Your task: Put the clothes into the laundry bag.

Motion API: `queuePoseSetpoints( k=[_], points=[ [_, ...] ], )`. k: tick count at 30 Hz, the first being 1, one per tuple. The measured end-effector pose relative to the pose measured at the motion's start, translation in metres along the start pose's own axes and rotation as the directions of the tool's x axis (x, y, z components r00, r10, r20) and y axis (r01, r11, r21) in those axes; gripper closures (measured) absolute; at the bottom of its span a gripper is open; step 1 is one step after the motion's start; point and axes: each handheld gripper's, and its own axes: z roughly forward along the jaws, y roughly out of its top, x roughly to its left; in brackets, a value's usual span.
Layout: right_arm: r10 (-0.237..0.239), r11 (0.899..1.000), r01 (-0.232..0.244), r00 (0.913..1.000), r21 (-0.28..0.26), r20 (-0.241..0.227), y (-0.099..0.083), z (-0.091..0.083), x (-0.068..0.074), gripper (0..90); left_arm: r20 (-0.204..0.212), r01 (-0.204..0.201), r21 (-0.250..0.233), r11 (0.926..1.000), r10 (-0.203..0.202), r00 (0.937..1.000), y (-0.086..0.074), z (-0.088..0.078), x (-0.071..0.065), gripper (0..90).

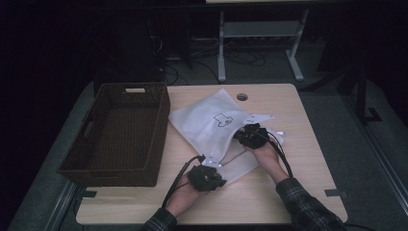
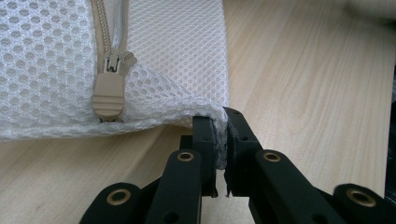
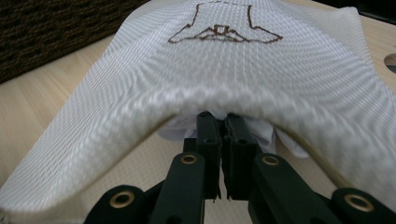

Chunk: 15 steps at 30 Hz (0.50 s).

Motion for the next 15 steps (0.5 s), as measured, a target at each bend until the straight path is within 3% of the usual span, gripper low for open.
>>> queuePoseSetpoints(
  k=[15],
  points=[
    [-0.004,1.000,0.004,0.9999,-0.012,-0.012,0.013,0.026,0.006,85.6,0.000,0.000,0.004,1.0000,0.000,1.0000,0.000,-0.001,0.000,84.6]
  ],
)
